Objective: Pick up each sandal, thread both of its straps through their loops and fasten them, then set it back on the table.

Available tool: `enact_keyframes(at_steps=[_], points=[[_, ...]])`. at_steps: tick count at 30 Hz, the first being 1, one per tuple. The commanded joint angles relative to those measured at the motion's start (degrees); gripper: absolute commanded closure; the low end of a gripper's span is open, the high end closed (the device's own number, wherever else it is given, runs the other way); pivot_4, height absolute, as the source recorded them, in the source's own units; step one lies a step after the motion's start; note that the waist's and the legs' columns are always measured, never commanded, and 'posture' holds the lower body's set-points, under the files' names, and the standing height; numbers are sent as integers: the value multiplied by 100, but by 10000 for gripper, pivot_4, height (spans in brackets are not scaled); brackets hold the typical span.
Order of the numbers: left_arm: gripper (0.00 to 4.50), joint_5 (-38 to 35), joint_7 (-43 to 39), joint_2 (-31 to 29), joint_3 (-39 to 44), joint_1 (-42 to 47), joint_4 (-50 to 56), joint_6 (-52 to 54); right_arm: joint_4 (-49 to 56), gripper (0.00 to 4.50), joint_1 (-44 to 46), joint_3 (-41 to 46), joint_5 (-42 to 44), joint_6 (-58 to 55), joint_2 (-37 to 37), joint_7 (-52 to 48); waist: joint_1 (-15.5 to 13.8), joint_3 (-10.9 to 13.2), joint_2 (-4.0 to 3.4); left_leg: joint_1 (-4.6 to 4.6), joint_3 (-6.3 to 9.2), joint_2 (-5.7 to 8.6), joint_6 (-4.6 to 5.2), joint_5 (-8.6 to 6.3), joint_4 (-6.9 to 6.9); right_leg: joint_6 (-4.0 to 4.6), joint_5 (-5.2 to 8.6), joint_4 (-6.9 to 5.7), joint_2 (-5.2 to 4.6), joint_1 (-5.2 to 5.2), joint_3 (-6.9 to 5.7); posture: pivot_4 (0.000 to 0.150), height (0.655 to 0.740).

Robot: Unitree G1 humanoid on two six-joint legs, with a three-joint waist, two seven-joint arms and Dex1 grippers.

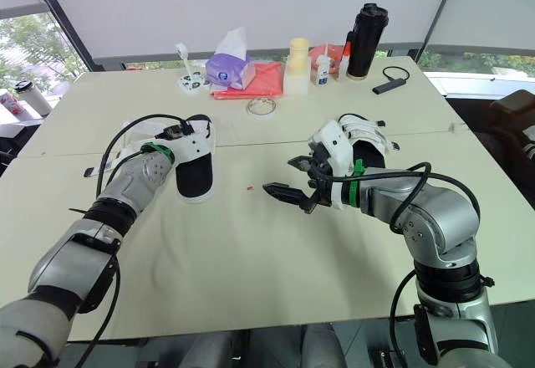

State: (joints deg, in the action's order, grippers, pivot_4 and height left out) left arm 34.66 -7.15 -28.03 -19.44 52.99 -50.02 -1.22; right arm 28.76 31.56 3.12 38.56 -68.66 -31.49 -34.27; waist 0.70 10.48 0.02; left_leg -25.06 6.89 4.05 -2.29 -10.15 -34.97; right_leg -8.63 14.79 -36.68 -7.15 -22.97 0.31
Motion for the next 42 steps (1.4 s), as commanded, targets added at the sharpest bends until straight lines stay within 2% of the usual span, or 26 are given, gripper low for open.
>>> enact_keyframes(at_steps=[1,2,9,14,16,20,24,28,31,38,42], points=[[40220,-16,113,-7,-5,148,-220,-112,211,0,17,112,101,121,-43,68,-7,0,1,0,0,0,0,0,-3,0,0,-1,0,1,0,1500,7400],[44304,-11,139,-7,-13,177,-277,-133,220,0,9,122,113,113,-45,87,-10,-1,0,0,0,1,0,0,-7,0,0,-4,0,2,0,1500,7400],[44304,-68,98,-108,-50,321,-405,-759,249,0,-27,143,185,102,-70,184,-1,-1,2,1,1,1,0,0,-15,0,1,-31,-1,-5,1,1500,7400],[44304,-366,-484,-276,-31,577,-464,-2432,263,0,-54,132,200,135,-106,236,-11,1,6,-18,1,2,-1,0,-16,0,1,-30,-1,-26,2,1500,7400],[44304,-364,-447,-400,-33,783,-581,-3168,257,0,-68,132,188,171,-129,255,-9,12,23,-31,1,2,-1,1,-17,1,0,-31,-1,-39,2,1500,7400],[44304,-984,-1937,-517,-240,976,-854,-5346,234,0,-99,155,169,226,-165,290,-1,31,55,-34,0,2,-1,1,-16,1,0,-29,-1,-43,2,1500,7400],[44304,-1201,-2521,-481,-223,1200,-1174,-6056,214,0,-132,173,156,282,-210,307,17,31,55,-34,-4,3,-1,0,-15,2,0,-26,-6,-43,4,1500,7400],[44304,-1324,-3330,-339,-539,1535,-1471,-7120,198,0,-202,253,136,376,-302,318,8,33,57,-34,-4,3,0,1,-17,1,0,-33,-5,-43,4,1500,7400],[44304,-906,-3315,-365,-857,1891,-1699,-7952,219,0,-228,239,137,415,-368,326,-6,38,67,-34,-4,5,1,1,-19,1,0,-32,-6,-40,3,1500,7400],[44304,-348,-2824,-371,-1095,2195,-1955,-8593,266,0,-281,265,197,436,-425,334,30,39,67,-33,-4,4,2,2,-19,0,1,-35,-5,-40,4,1500,7400],[44304,576,-1839,-377,-1084,2218,-1831,-8801,326,0,-304,263,178,419,-433,391,14,39,68,-33,-4,5,2,2,-20,-1,1,-37,-5,-40,4,1500,7400]])
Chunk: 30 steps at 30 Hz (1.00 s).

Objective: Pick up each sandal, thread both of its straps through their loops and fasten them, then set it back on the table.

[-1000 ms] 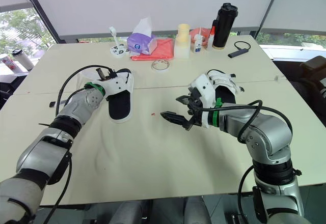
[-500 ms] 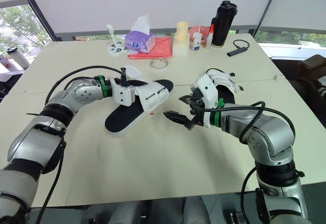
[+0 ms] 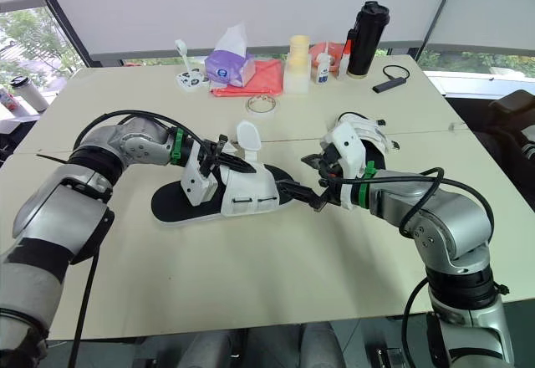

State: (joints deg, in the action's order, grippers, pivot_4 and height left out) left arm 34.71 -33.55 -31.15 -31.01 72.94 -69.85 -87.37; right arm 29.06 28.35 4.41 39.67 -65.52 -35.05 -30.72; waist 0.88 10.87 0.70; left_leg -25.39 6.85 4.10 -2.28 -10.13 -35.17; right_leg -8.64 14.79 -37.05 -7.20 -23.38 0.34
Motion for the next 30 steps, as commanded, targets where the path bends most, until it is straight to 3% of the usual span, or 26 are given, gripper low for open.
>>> enact_keyframes(at_steps=[1,5,11,15,19,22,27,30], points=[[44304,902,1223,-82,57,185,229,-137,317,0,5,153,74,96,-76,54,-9,0,0,0,0,0,0,0,0,0,0,0,0,0,0,1500,7400],[44304,2569,3466,-195,-461,263,614,342,376,0,-25,196,94,63,-88,95,-16,0,1,0,0,1,0,0,-2,-2,0,-3,0,1,0,1500,7400],[44304,4892,7526,-138,-2378,671,588,1452,401,0,-11,209,113,36,-125,126,-26,1,2,0,-1,2,0,0,-4,-7,3,-8,0,2,0,1500,7400],[44304,5786,9514,42,-3560,888,306,1946,430,0,-8,212,128,8,-150,144,-31,1,3,0,-1,3,0,0,-5,-10,5,-10,0,3,0,1500,7400],[44304,6219,10643,227,-4347,1013,6,2200,451,0,-18,204,158,0,-175,168,-27,1,3,1,-1,2,-1,0,-4,-11,6,-11,0,2,0,1500,7400],[34659,6289,10992,321,-4667,1051,-207,2146,467,0,-23,190,193,-12,-176,205,-16,1,4,1,-1,2,-1,0,-3,-12,6,-11,0,1,0,1500,7400],[9239,6005,10576,356,-4641,1019,-565,2303,457,0,-23,169,227,-8,-179,252,-32,4,10,0,-2,2,-1,0,-4,-11,6,-12,0,-1,0,1500,7400],[9239,5869,10490,266,-4588,1001,-592,2389,441,0,-16,140,233,14,-175,264,-41,7,16,0,-3,2,-1,0,-5,-11,6,-12,-1,1,0,1500,7400]])
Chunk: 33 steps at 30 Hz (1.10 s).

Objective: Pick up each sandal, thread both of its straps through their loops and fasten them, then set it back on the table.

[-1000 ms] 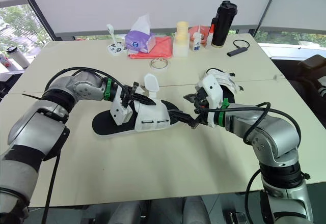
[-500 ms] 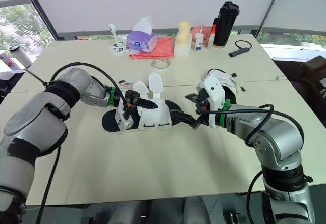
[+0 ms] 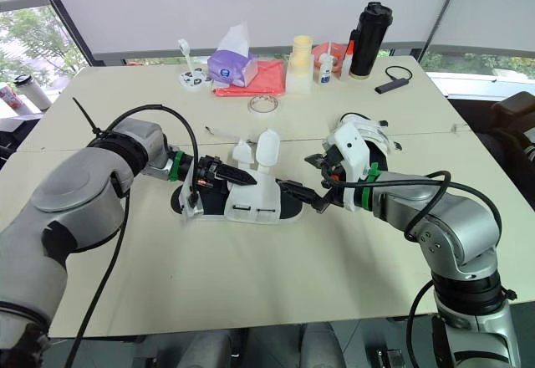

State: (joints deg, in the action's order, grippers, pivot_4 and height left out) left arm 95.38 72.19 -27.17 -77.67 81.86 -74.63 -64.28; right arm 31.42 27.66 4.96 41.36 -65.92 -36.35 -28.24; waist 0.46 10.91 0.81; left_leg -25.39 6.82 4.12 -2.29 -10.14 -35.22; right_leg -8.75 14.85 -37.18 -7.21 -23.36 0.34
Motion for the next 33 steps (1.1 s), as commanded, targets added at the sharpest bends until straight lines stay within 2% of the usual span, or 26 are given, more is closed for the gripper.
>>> enact_keyframes(at_steps=[1,8,13,15,18,20,21,23,25,27,28,30,33], points=[[9239,-245,-109,-172,89,101,-111,60,199,0,55,77,62,60,-45,17,5,5,8,-1,0,0,0,0,0,0,0,0,0,0,0,1500,7400],[9239,-774,-497,-658,327,132,-60,-566,154,0,77,18,38,107,-41,-12,20,6,11,0,0,0,0,0,1,0,0,0,0,-2,0,1500,7400],[9239,-1263,-1296,-1059,645,109,13,-1285,124,0,83,-11,23,128,-30,-25,17,7,12,-1,-1,-1,0,0,1,1,0,1,0,-3,0,1500,7400],[9239,-1664,-1862,-1160,966,72,-114,-1592,121,0,83,-23,16,141,-29,-32,0,7,13,-1,-1,0,0,0,0,1,-1,1,0,-1,0,1500,7400],[9239,-2692,-3751,-1301,1991,-101,-1285,-2524,77,0,81,-89,-16,196,-23,-71,15,6,16,-1,-2,0,0,0,-2,2,-1,2,-1,0,0,1500,7400],[9239,-3375,-6280,-1189,4236,-161,-3143,-2608,37,0,93,-155,-35,246,-9,-103,51,6,15,1,-5,0,0,0,-1,3,-1,3,-1,-1,0,1500,7400],[9239,-3792,-7622,-1151,5272,-189,-3666,-2357,23,0,99,-178,-42,265,-8,-113,76,6,15,1,-9,-3,0,0,0,5,-2,2,0,-6,0,1500,7400],[9239,-4749,-10292,-1142,7159,-255,-4063,-1362,-7,0,114,-232,-78,312,-28,-155,68,5,14,4,-13,-4,1,0,5,6,-2,2,0,-5,0,1500,7400],[9239,-5533,-12315,-1167,8500,-349,-4139,-388,-49,0,126,-283,-122,361,-52,-199,28,7,19,1,-10,-4,1,0,1,6,-2,-1,0,-2,-5,1500,7400],[9239,-6124,-13604,-1139,9236,-527,-3838,319,-84,0,132,-333,-160,415,-82,-233,21,10,26,-1,-6,-2,1,0,-6,6,-2,2,-1,4,-6,1500,7400],[11538,-6335,-14055,-1148,9497,-557,-3844,624,-117,0,140,-395,-219,469,-115,-261,23,10,27,-2,-4,-3,1,0,-10,5,-3,1,-1,4,-7,1500,7400],[17802,-6673,-14679,-1171,9875,-572,-3933,1070,-195,0,169,-531,-351,578,-163,-327,54,9,27,0,-3,-3,1,0,-10,5,-3,-2,-1,5,-7,1500,7400],[33412,-7002,-15186,-1204,10122,-538,-4043,1490,-292,0,196,-674,-494,712,-194,-423,86,9,26,4,-3,-4,2,1,-8,5,-3,-8,0,3,-7,1500,7400]])
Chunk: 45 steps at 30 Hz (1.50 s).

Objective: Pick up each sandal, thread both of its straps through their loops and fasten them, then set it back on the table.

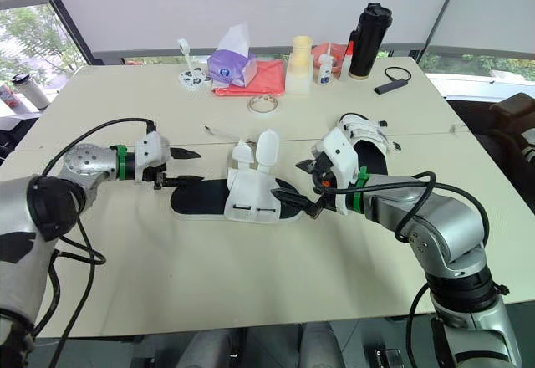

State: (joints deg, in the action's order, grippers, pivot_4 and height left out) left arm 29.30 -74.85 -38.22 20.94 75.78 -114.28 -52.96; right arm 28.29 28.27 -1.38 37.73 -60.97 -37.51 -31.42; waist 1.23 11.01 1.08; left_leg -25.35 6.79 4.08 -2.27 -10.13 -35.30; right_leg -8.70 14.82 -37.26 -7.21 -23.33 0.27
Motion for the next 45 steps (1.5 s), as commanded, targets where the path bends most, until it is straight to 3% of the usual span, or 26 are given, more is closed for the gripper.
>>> enact_keyframes(at_steps=[1,2,3,14,17,22,24,29,31,45], points=[[38711,-448,-599,-130,304,116,-190,425,-16,0,136,-103,-201,271,-102,-150,25,0,0,0,0,-1,0,0,1,0,0,-2,1,-1,0,1500,7400],[44060,-495,-682,-149,329,144,-257,469,-42,0,135,-147,-258,311,-118,-188,44,0,0,1,0,-1,0,0,1,0,0,-3,1,-1,0,1500,7400],[44602,-544,-729,-191,354,225,-402,623,-88,0,125,-276,-403,416,-193,-263,77,0,0,1,0,-1,0,0,2,0,0,-3,1,-1,0,1500,7400],[44602,-1235,-152,-74,666,267,-572,1640,-1159,0,343,-1049,-1505,1482,-429,-917,131,0,0,4,1,-1,1,1,0,-2,1,-12,1,-2,0,1500,7400],[36016,-1325,-178,-63,741,270,-572,1630,-1271,0,355,-1066,-1623,1663,-406,-1061,129,0,0,3,1,0,1,1,1,-2,1,-12,1,-3,0,1500,7400],[11483,-1455,16,-64,869,289,-572,1405,-1278,0,335,-980,-1618,1804,-341,-1306,127,0,0,4,1,0,0,1,1,-2,1,-12,1,-3,0,1500,7400],[395,-1491,70,-73,922,306,-572,1423,-1242,9204,332,-976,-1629,1875,-330,-1398,127,0,0,4,1,0,0,1,1,-2,1,-12,1,-3,0,1500,7400],[0,-1568,-34,-69,1062,374,-572,1606,-1352,36021,367,-979,-1700,1942,-262,-1491,126,0,0,4,1,0,0,1,1,-2,1,-12,1,-3,0,1500,7400],[0,-1585,-102,-39,1121,369,-572,1647,-1481,44856,417,-1039,-1786,2040,-230,-1548,126,0,0,4,1,0,0,1,1,-2,1,-12,1,-3,0,1500,7400],[0,-1608,-95,110,1163,212,-572,1713,-2335,44856,563,-1713,-2525,2837,3,-2171,132,0,0,4,1,0,0,1,1,-2,1,-13,1,-5,1,1500,7400]])
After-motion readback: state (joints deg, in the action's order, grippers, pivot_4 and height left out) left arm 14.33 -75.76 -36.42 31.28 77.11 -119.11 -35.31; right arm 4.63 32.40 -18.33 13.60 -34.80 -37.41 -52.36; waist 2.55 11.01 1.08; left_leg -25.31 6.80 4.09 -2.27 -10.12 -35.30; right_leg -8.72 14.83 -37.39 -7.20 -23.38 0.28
